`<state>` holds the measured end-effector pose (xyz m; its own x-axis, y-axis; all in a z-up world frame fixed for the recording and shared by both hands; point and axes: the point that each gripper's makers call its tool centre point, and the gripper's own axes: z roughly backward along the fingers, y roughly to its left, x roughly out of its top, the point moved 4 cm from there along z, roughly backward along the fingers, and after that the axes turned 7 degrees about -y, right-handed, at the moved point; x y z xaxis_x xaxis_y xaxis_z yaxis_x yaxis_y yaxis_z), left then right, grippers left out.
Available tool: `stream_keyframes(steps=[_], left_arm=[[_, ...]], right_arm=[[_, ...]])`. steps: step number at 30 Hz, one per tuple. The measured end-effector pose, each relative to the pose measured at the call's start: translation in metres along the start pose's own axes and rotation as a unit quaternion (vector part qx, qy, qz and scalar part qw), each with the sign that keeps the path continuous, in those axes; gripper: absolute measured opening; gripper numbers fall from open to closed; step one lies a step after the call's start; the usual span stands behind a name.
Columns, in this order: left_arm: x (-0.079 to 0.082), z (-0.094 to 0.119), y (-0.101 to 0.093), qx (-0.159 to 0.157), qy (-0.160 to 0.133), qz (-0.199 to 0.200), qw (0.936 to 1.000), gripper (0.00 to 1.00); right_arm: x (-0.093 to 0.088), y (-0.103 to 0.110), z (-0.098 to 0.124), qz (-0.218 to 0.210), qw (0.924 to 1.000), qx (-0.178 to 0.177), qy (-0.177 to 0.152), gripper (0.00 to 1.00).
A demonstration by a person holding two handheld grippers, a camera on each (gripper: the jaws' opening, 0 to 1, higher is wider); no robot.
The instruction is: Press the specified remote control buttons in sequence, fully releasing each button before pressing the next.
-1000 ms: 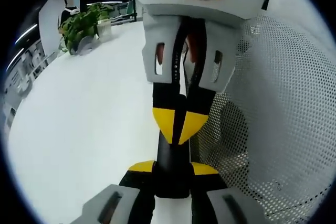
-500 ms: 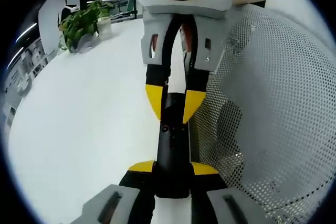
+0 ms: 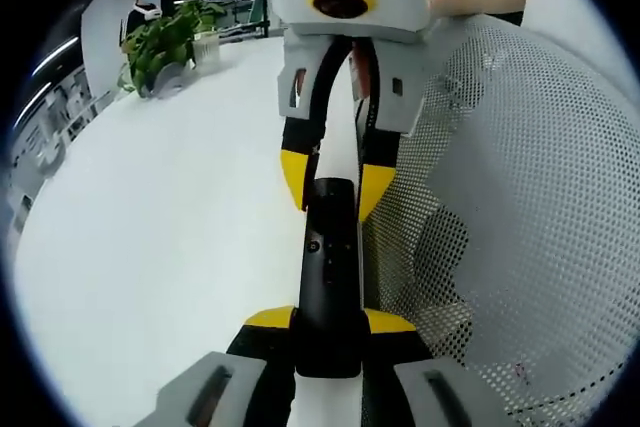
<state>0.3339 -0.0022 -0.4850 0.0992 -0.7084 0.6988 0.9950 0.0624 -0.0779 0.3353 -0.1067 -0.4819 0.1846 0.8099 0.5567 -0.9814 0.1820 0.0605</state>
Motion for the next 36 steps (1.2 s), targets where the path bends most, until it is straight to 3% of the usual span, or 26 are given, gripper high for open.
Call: stream_keyframes(steps=[3,13,19,22,25,30,36], left_arm=[[0.0,0.0,0.0,-0.002,0.001,0.0,1.0,0.24],[0.0,0.0,0.0,-0.003,0.005,-0.001,1.0,0.24],[0.002,0.0,0.004,0.002,-0.009,0.041,0.9991,0.25],[0.006,-0.001,0.003,0.0,-0.009,0.067,0.9977,0.37],[0.009,-0.001,0.004,0.01,-0.011,0.07,0.9974,0.63],[0.03,0.008,0.02,0.058,-0.09,0.083,0.9907,0.96],[0.047,0.035,0.036,0.112,-0.142,0.086,0.9797,1.0]], right_arm=[[-0.002,0.0,0.0,-0.007,1.0,0.0,0.001,0.26],[0.0,0.002,-0.001,0.026,0.9996,0.0,0.014,0.25],[0.0,0.001,-0.001,0.024,0.9996,-0.001,0.015,0.25],[0.001,0.001,-0.001,0.022,0.9996,-0.005,0.016,0.25],[0.001,-0.001,-0.001,0.025,0.9995,-0.01,0.018,0.25],[0.001,-0.003,-0.001,0.023,0.9995,-0.011,0.018,0.24],[0.002,-0.006,-0.002,0.021,0.9995,-0.015,0.015,0.25]])
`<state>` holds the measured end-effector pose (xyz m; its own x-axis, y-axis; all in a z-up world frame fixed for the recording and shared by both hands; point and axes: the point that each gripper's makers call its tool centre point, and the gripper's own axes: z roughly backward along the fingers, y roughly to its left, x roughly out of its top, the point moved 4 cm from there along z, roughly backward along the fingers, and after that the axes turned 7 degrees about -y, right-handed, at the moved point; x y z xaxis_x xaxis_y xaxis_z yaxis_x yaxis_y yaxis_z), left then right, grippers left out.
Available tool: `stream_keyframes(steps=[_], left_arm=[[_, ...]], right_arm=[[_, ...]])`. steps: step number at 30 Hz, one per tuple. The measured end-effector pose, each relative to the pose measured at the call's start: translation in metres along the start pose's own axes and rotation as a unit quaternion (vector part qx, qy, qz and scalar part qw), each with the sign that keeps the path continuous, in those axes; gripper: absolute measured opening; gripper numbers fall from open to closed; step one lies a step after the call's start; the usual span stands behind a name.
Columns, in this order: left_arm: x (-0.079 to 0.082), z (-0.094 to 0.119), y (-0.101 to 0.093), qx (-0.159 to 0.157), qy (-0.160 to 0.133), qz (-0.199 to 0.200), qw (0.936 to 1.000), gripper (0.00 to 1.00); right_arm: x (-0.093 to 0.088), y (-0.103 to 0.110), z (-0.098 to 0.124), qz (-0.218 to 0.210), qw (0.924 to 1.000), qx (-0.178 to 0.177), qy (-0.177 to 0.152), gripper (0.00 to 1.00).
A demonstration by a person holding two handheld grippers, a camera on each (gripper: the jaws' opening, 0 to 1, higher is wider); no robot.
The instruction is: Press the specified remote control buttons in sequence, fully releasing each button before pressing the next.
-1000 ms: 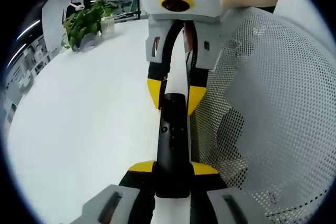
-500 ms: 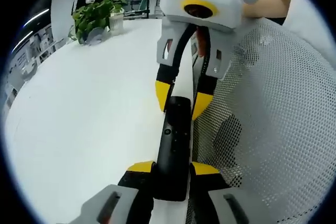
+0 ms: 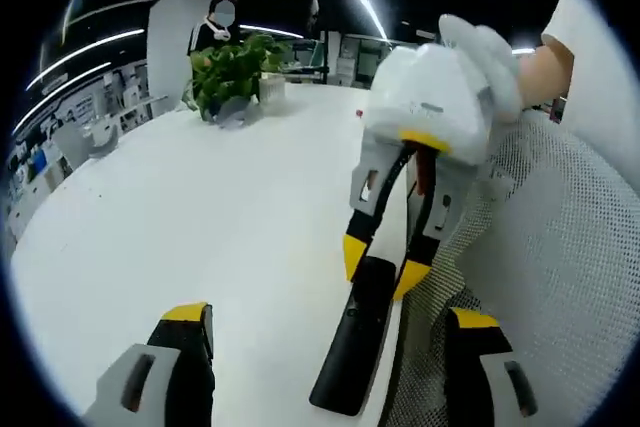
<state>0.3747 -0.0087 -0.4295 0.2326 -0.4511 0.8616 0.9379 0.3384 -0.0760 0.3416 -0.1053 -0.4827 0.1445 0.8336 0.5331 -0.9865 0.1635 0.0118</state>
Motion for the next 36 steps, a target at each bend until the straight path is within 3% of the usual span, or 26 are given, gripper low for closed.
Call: stream_keyframes(steps=[4,7,10,13,16,22,25,29,31,36], left_arm=[[0.022,0.023,0.009,0.044,-0.045,0.009,0.998,1.0],[0.032,0.051,0.006,0.081,-0.088,0.027,0.9925,1.0],[0.031,0.069,-0.002,0.098,-0.086,0.025,0.9911,1.0],[0.034,0.092,-0.008,0.145,-0.099,0.0,0.9844,1.0],[0.039,0.111,-0.016,0.179,-0.139,0.011,0.974,1.0],[0.033,0.114,-0.022,0.225,-0.173,0.001,0.9589,1.0],[0.034,0.115,-0.014,0.245,-0.153,-0.049,0.9562,1.0],[0.033,0.12,-0.012,0.246,-0.178,-0.003,0.9528,1.0],[0.035,0.121,-0.011,0.253,-0.181,-0.014,0.9502,1.0],[0.032,0.121,-0.01,0.259,-0.168,-0.02,0.9512,1.0]], right_arm=[[0.0,0.0,0.0,0.0,1.0,-0.002,-0.001,0.25],[0.001,-0.001,0.0,0.0,1.0,-0.002,0.0,0.25],[0.001,-0.001,0.0,-0.001,1.0,-0.002,0.0,0.25],[0.001,-0.002,-0.001,-0.002,1.0,-0.002,-0.001,0.25],[0.001,-0.002,-0.001,-0.003,1.0,-0.002,-0.001,0.25],[0.002,-0.002,-0.001,-0.001,1.0,-0.002,0.002,0.25],[0.001,-0.005,0.0,0.007,0.9999,-0.005,0.01,0.25],[0.0,-0.018,0.005,0.01,0.9999,-0.002,0.011,0.24],[-0.003,-0.027,0.006,0.015,0.9997,-0.005,0.02,0.24],[-0.005,-0.047,0.007,0.007,0.9997,-0.004,0.021,0.24]])
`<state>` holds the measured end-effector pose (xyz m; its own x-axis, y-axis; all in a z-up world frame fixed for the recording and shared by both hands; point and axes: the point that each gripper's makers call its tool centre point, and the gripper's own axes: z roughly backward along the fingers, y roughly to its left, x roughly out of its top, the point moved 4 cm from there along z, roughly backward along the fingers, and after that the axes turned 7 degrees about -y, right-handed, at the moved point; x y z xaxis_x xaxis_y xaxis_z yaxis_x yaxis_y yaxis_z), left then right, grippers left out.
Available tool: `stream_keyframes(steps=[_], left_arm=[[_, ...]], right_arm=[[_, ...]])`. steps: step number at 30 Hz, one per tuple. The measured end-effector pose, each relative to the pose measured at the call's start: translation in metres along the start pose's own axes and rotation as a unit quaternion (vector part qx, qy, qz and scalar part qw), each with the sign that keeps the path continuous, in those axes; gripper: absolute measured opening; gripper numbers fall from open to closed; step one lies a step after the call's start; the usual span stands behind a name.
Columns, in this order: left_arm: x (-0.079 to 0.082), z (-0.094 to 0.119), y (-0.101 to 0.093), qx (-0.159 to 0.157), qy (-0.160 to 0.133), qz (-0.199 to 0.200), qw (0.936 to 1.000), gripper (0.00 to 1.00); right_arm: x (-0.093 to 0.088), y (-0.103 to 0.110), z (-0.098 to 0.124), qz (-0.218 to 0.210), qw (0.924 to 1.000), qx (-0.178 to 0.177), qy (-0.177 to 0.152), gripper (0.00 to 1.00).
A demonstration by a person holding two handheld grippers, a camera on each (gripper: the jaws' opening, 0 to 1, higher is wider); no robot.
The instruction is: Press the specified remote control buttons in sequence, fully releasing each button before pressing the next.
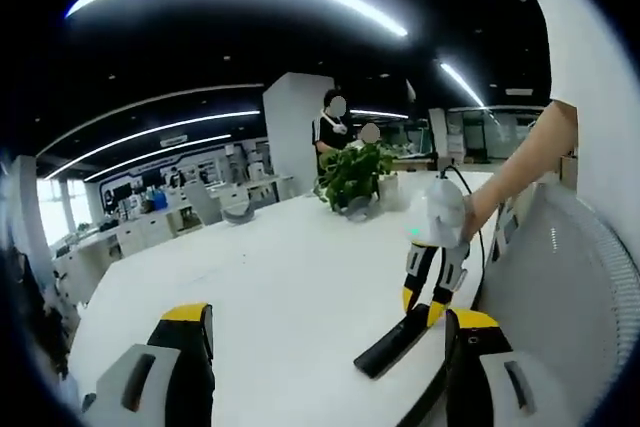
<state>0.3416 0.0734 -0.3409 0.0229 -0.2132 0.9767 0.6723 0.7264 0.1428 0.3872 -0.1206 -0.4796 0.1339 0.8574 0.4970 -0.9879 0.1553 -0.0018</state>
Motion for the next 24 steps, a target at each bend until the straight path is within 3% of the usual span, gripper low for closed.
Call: stream_keyframes(steps=[10,18,24], left_arm=[[-0.002,0.001,0.004,0.011,0.005,0.001,0.9999,1.0],[-0.012,0.0,0.003,0.002,0.033,-0.001,0.9994,1.0],[-0.015,0.0,0.004,0.001,0.036,0.0,0.9994,1.0]], right_arm=[[0.006,-0.052,-0.005,0.008,0.9998,-0.013,0.01,0.24],[0.009,-0.095,-0.007,0.017,0.9995,-0.021,0.019,0.24],[0.012,-0.114,-0.007,0.025,0.9991,-0.025,0.023,0.24]])
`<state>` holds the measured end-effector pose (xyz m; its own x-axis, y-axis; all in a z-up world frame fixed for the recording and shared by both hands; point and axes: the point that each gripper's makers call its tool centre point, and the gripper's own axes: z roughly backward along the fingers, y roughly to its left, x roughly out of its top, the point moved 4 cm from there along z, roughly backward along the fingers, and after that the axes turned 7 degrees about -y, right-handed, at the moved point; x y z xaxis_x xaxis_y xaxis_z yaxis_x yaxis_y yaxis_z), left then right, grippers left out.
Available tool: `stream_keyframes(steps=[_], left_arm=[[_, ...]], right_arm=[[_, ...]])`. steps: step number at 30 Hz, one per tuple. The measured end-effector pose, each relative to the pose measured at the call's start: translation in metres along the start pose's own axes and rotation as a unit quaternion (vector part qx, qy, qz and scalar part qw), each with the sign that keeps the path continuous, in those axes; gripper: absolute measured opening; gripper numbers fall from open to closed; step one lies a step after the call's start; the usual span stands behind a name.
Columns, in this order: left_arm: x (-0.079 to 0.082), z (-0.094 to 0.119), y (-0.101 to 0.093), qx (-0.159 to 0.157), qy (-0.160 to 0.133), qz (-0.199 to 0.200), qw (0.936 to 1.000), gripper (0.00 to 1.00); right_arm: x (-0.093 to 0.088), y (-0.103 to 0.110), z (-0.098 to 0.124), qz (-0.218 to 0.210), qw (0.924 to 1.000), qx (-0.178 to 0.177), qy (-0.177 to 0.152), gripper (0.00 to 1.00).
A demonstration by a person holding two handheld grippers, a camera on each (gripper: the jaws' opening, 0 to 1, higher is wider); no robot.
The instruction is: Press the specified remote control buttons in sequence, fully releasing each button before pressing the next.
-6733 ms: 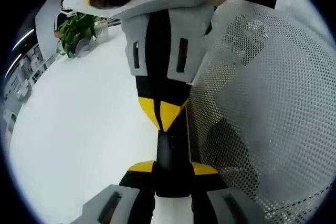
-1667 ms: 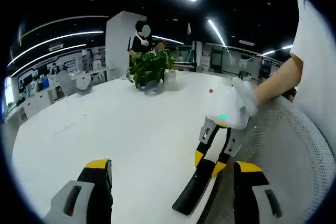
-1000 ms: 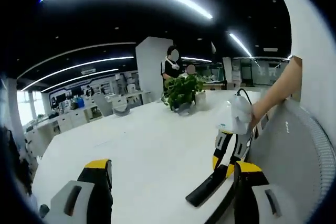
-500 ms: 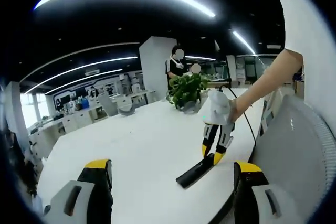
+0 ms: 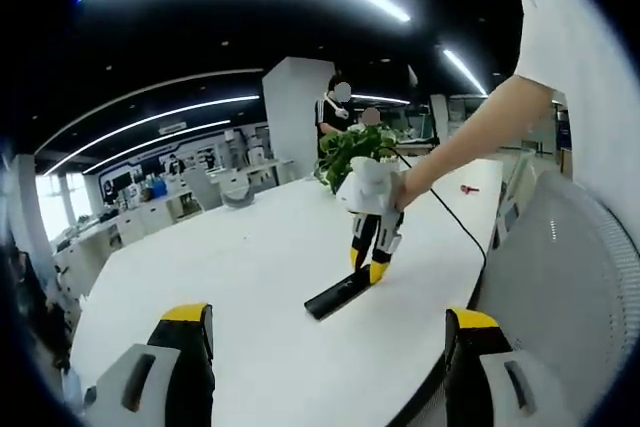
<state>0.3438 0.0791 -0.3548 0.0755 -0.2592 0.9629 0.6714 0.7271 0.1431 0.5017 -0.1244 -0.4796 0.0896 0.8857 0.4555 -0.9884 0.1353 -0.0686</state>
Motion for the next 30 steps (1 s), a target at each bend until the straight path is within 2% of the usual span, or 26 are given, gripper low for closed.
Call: stream_keyframes(steps=[14,19,20,27,30], left_arm=[[-0.004,0.0,0.002,0.005,0.008,0.003,1.0,1.0],[-0.004,0.001,0.003,0.007,0.007,0.004,0.9999,1.0],[-0.004,0.001,0.002,0.005,0.011,0.001,0.9999,1.0],[-0.006,0.001,0.001,0.001,0.016,-0.002,0.9999,1.0],[-0.005,0.001,0.001,0.002,0.015,-0.002,0.9999,1.0]], right_arm=[[0.004,-0.034,-0.005,0.005,0.9999,0.003,0.01,0.24],[0.0,-0.041,-0.009,0.041,0.9987,0.001,0.03,0.24],[0.002,-0.041,-0.008,0.031,0.9992,0.003,0.025,0.24],[0.001,-0.047,-0.005,0.041,0.9989,-0.013,0.021,0.24],[0.002,-0.046,0.002,0.026,0.9994,-0.019,0.011,0.24]])
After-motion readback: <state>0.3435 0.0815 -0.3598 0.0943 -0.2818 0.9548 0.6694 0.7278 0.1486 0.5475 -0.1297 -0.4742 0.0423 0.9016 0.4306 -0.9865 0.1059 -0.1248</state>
